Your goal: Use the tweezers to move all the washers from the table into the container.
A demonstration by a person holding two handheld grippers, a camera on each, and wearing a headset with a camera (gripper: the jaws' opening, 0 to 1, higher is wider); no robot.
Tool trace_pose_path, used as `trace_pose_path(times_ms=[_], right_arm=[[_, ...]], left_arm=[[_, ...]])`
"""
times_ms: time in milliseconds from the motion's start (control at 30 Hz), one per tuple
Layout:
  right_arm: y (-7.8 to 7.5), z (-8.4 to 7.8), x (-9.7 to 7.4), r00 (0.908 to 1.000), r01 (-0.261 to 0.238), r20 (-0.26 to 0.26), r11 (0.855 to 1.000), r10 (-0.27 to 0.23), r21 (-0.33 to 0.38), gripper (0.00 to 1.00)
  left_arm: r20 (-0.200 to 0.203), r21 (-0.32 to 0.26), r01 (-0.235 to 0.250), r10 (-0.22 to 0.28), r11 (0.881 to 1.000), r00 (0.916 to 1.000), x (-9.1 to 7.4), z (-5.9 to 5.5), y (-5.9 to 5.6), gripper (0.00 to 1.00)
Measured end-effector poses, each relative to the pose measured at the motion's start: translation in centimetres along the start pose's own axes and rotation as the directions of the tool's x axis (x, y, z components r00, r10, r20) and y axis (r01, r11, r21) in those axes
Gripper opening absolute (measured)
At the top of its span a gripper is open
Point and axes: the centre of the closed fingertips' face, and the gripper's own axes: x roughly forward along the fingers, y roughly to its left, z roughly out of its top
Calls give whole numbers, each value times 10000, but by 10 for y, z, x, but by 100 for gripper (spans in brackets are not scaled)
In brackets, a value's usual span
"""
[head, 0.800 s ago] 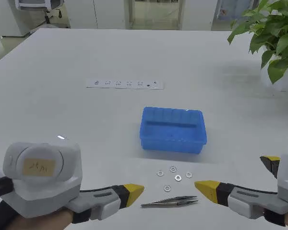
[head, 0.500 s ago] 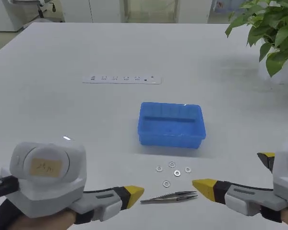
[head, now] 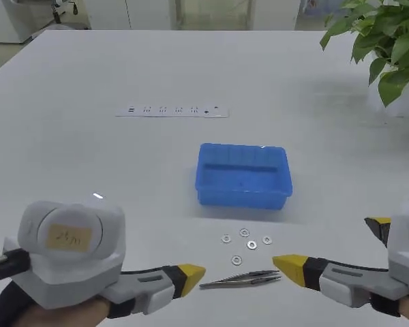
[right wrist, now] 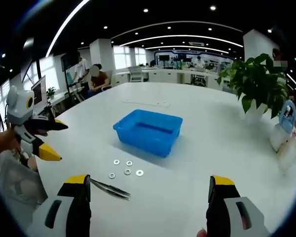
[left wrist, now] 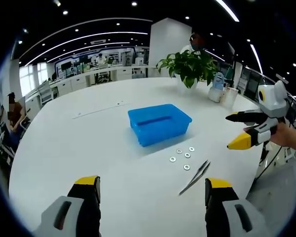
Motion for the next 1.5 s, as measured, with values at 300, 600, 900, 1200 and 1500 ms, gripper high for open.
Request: trace_pose_path(times_ms=[300, 600, 900, 1200, 1500], right_arm=[[-1, -2, 1, 9999, 28, -100, 9999, -29, -144, 99], [2, -5, 2, 9999, -65, -128, 9999, 63, -115, 99], [1, -11, 4, 9994, -46, -345, 9998, 40, -191, 99], [2, -16, 6, 9988, -107, -477, 9999, 103, -82, 94], [15, -19, 10, 9974, -378, -632, 9988, 357, -319, 82]], left_arm=[[-78, -15, 11, -11, 10000, 10000, 1, -2, -1, 90], [-113, 6, 41, -41, 10000, 9999, 3, -2, -2, 89], [-249, 131, 174, -171, 9998, 9995, 6, -6, -7, 87], [-538, 658, 544, -509, 9963, 9973, 17, -15, -16, 67], [-1518, 2472, 2047, -1708, 9471, 9735, 42, -30, -47, 38]])
